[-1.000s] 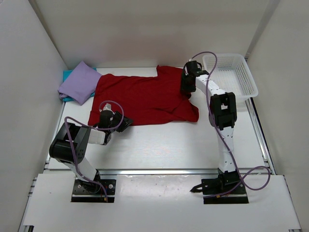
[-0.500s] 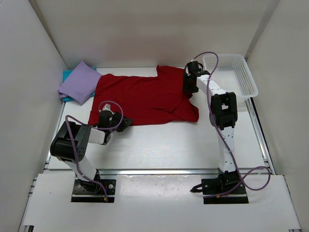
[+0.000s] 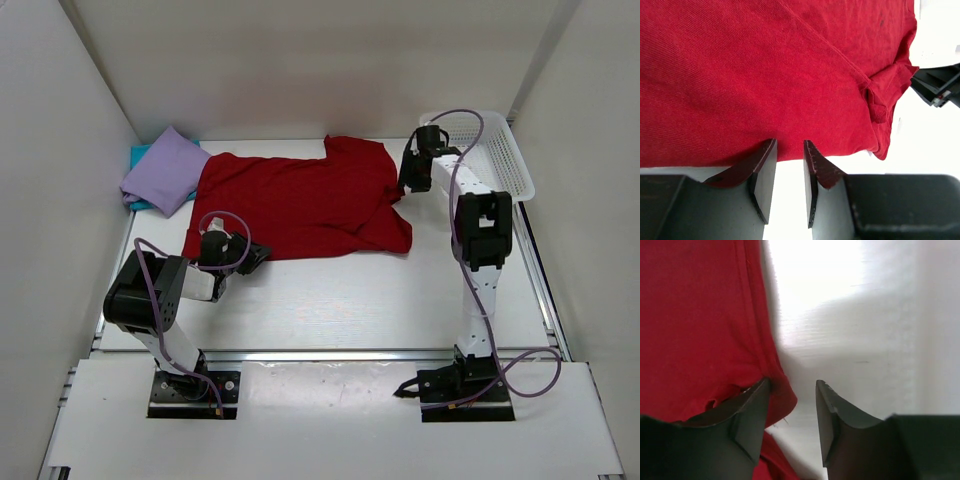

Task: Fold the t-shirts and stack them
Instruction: Fold the flattened tshirt in 1/3 of the way

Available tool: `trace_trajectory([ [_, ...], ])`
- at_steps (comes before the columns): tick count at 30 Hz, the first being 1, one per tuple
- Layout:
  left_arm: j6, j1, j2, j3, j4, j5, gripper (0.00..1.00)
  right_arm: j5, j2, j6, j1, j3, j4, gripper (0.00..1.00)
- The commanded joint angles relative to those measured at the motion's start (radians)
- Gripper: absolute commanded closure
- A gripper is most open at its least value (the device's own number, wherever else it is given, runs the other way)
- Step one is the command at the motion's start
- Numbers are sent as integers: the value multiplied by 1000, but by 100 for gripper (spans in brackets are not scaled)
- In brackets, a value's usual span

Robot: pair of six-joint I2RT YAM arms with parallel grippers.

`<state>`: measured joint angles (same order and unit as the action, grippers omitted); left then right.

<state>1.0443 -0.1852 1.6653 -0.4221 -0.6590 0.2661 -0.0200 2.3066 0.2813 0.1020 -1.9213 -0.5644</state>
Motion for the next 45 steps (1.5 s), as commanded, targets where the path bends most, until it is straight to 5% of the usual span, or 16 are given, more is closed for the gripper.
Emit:
trace_trajectory([
  [1, -6, -3, -30, 6, -17, 1, 61, -41, -89, 2, 4, 7, 69, 60],
  [7, -1, -4, -26, 13, -25, 2, 62, -54, -88, 13, 44, 41, 87, 57],
  [11, 3, -10, -19, 14, -36, 5, 62, -20, -73, 21, 50, 10, 64, 95],
  [13, 5, -7, -24, 14, -33, 13, 63, 49, -61, 9, 53, -16, 29, 100],
  [18, 3, -10, -24, 29, -40, 9, 61, 234, -114, -7, 35, 19, 41, 99],
  [20, 3, -11, -33, 23, -37, 9, 62, 336, -177, -27, 39, 67, 104, 92],
  [22, 2, -13, -42, 26, -34, 5, 63, 371, -213, -47, 27, 120, 136, 72],
  [27, -22, -43, -132, 40, 1, -56, 62, 324, -318, -31, 10, 183, 129, 62],
  [29, -90, -74, -179, 8, 74, -135, 61, 225, -383, -5, 27, 287, 164, 64],
  [32, -156, -121, -214, -49, 148, -166, 59, 30, -498, 71, 67, 523, 277, 98],
  [34, -185, -148, -199, -89, 194, -168, 58, -3, -574, 140, 114, 698, 375, 100],
  [40, -173, -188, -115, -124, 180, -122, 59, -24, -797, 177, 136, 1074, 581, 70],
  [45, -179, -207, -49, -156, 177, -99, 59, -58, -894, 162, 93, 1206, 656, 61],
])
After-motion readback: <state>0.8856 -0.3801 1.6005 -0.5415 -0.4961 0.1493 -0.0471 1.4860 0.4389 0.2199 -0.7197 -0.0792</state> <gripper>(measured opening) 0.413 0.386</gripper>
